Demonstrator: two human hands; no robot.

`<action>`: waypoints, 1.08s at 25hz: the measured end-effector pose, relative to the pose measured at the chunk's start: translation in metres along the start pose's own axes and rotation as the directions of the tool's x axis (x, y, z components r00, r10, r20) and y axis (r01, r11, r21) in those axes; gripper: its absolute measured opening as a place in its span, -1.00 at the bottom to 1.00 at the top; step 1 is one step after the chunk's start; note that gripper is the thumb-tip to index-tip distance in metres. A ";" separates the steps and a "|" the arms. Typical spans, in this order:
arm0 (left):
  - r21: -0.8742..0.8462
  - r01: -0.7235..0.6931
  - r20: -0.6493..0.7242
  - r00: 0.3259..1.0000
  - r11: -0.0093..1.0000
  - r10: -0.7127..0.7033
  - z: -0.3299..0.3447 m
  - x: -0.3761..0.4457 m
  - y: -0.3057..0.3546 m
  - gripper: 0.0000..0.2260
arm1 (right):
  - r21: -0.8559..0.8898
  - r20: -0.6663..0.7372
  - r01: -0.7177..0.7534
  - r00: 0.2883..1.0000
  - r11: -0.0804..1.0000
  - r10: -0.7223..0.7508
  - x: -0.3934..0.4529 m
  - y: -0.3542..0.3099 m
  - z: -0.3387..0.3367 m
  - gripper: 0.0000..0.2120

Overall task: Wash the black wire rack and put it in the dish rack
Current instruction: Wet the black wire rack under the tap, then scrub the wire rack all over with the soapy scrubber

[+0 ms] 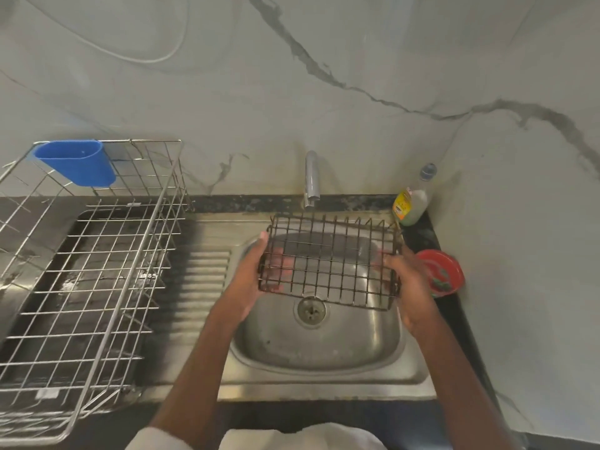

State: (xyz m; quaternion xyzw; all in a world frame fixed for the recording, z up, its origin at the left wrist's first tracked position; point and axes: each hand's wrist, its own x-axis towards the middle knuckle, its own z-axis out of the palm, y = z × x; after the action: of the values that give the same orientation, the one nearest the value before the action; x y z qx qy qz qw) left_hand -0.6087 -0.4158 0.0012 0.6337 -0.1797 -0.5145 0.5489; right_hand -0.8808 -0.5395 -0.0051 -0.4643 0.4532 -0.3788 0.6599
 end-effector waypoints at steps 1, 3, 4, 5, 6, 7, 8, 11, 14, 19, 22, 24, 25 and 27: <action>0.015 -0.086 -0.005 0.996 0.996 0.086 0.003 -0.009 0.001 -0.23 | -0.014 -0.007 0.063 0.998 0.998 -0.063 -0.002 -0.002 0.002 -0.64; 0.094 -0.082 -0.024 0.996 0.992 0.085 0.009 -0.024 -0.007 -0.17 | -0.054 -0.072 0.023 0.997 0.998 -0.027 -0.008 0.013 0.009 -0.67; 0.111 -0.040 -0.027 0.999 0.993 0.043 0.011 -0.030 -0.012 -0.13 | -0.057 -0.098 -0.048 0.994 0.997 0.042 -0.014 0.022 0.012 -0.72; 0.113 -0.013 -0.016 1.000 0.993 0.015 0.011 -0.035 -0.014 -0.13 | -0.043 -0.115 -0.100 0.989 0.994 0.095 -0.017 0.030 0.012 -0.76; 0.118 -0.006 0.003 1.000 0.993 0.005 0.009 -0.038 -0.012 -0.19 | -0.021 -0.116 -0.104 0.988 0.994 0.101 -0.016 0.035 0.008 -0.75; 0.096 -0.015 0.021 1.000 0.995 0.013 0.005 -0.037 -0.011 -0.28 | -0.001 -0.095 -0.096 0.991 0.995 0.095 -0.015 0.035 0.004 -0.74; 0.040 -0.015 0.044 0.999 0.999 0.013 0.001 -0.038 -0.010 -0.35 | 0.023 -0.058 -0.103 0.993 0.994 0.104 -0.015 0.030 0.000 -0.71; -0.195 0.031 0.094 0.996 0.980 -0.013 -0.006 -0.045 0.000 -0.63 | 0.182 0.092 -0.217 0.975 0.959 0.203 -0.015 0.019 -0.009 -0.56; -0.330 0.061 0.115 0.993 0.942 -0.024 0.015 -0.046 0.010 -0.78 | 0.255 -0.154 -0.012 0.987 0.967 0.053 -0.004 0.013 -0.035 -0.75; -0.050 -0.050 0.128 0.990 0.998 0.056 0.077 -0.040 0.024 -0.71 | -0.952 -0.278 -0.236 0.933 0.197 -0.228 0.054 0.005 -0.105 -0.79; -0.045 0.011 0.135 0.991 0.999 -0.005 0.104 -0.031 0.016 -0.71 | -0.981 -0.186 -0.186 0.983 -0.053 -0.010 0.076 0.013 -0.116 -0.61; -0.071 0.043 0.149 0.988 0.997 -0.032 0.115 -0.026 0.013 -0.71 | -0.985 -0.151 -0.154 0.988 -0.075 -0.039 0.085 0.014 -0.115 -0.62; -0.072 0.057 0.152 0.987 0.996 -0.046 0.121 -0.023 0.014 -0.71 | -0.983 -0.146 -0.152 0.987 -0.099 -0.064 0.090 0.013 -0.114 -0.64; -0.050 0.084 0.157 0.985 0.995 -0.075 0.134 -0.018 0.014 -0.72 | -0.982 -0.167 -0.176 0.979 -0.067 -0.118 0.100 0.014 -0.110 -0.68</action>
State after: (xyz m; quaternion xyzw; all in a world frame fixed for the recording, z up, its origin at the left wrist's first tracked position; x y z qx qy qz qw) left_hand -0.7253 -0.4751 0.0394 0.5827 -0.1820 -0.5887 0.5299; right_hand -0.9541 -0.6572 -0.0600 -0.7477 0.6591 0.0423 0.0690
